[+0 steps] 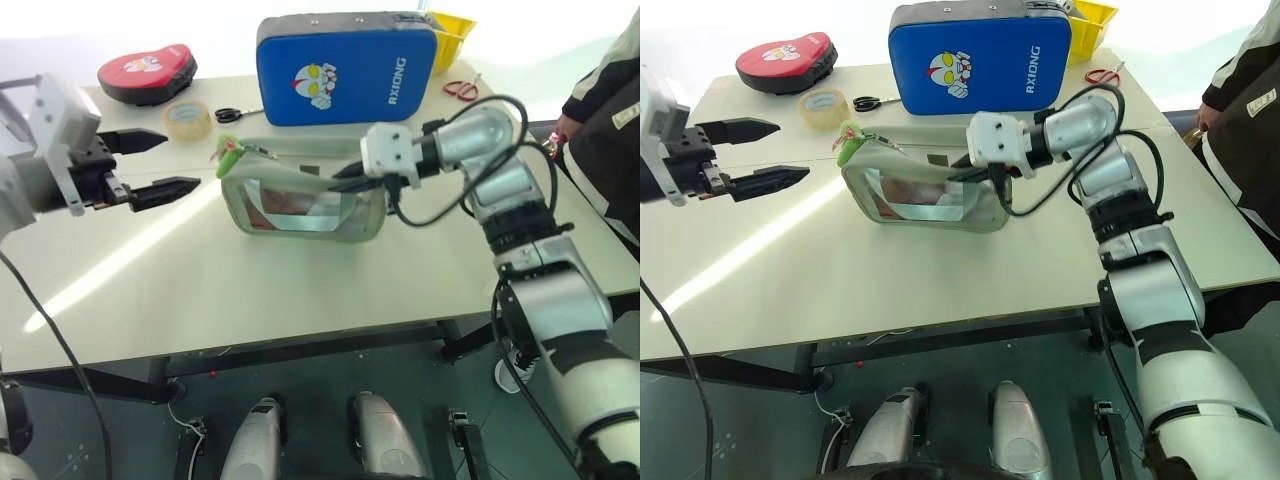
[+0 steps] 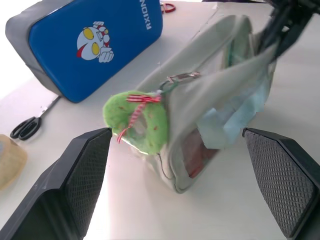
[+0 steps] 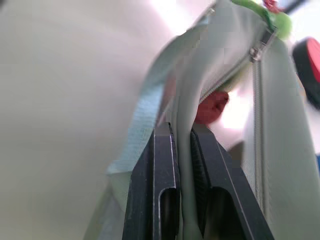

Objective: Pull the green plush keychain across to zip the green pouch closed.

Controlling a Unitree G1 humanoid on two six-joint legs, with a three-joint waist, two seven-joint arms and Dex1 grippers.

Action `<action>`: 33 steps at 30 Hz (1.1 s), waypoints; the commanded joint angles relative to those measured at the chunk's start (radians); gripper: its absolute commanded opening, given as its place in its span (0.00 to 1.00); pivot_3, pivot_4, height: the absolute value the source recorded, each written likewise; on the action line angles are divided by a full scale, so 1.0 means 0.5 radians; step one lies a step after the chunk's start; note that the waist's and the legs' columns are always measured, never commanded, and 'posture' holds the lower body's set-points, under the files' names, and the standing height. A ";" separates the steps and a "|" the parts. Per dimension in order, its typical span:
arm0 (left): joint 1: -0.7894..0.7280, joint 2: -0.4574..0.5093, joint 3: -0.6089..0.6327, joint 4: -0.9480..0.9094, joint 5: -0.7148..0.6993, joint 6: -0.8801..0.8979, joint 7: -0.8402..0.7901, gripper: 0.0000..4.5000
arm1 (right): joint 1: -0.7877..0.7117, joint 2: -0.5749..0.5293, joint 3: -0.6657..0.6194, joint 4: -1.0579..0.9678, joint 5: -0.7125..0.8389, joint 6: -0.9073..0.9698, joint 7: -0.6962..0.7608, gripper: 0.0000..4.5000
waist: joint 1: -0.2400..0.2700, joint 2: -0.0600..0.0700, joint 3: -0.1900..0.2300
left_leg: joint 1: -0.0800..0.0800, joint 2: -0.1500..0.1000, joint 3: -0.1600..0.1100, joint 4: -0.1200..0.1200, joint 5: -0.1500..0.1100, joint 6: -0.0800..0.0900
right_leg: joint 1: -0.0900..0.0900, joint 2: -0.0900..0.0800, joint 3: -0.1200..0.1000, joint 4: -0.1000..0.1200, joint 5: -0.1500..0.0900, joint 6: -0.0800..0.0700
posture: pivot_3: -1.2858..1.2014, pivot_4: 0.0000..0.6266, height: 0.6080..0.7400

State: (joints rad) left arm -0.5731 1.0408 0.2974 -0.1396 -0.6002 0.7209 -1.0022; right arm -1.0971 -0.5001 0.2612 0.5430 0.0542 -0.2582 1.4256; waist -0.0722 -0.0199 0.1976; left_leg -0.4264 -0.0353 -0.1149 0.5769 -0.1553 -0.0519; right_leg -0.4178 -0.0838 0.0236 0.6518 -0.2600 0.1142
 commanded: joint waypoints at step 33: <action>-0.118 0.069 -0.012 0.098 0.006 -0.074 -0.090 1.00 | -0.375 0.101 -0.116 0.461 -0.067 -0.613 -0.424 0.01 | 0.007 0.000 0.000 | 0.000 0.000 0.000 0.000 0.000 -0.001 | 0.000 0.000 0.000 -0.001 0.000 0.000 | 0.52 0.24 1.00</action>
State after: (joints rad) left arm -0.6154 1.0570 0.2797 -0.0905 -0.6003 0.7063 -1.0414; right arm -1.2767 -0.4463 0.2294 0.7993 -0.0004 -0.5397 1.2125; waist -0.0686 -0.0198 0.1977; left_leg -0.4266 -0.0353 -0.1150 0.5770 -0.1551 -0.0523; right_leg -0.4178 -0.0836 0.0237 0.6515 -0.2600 0.1140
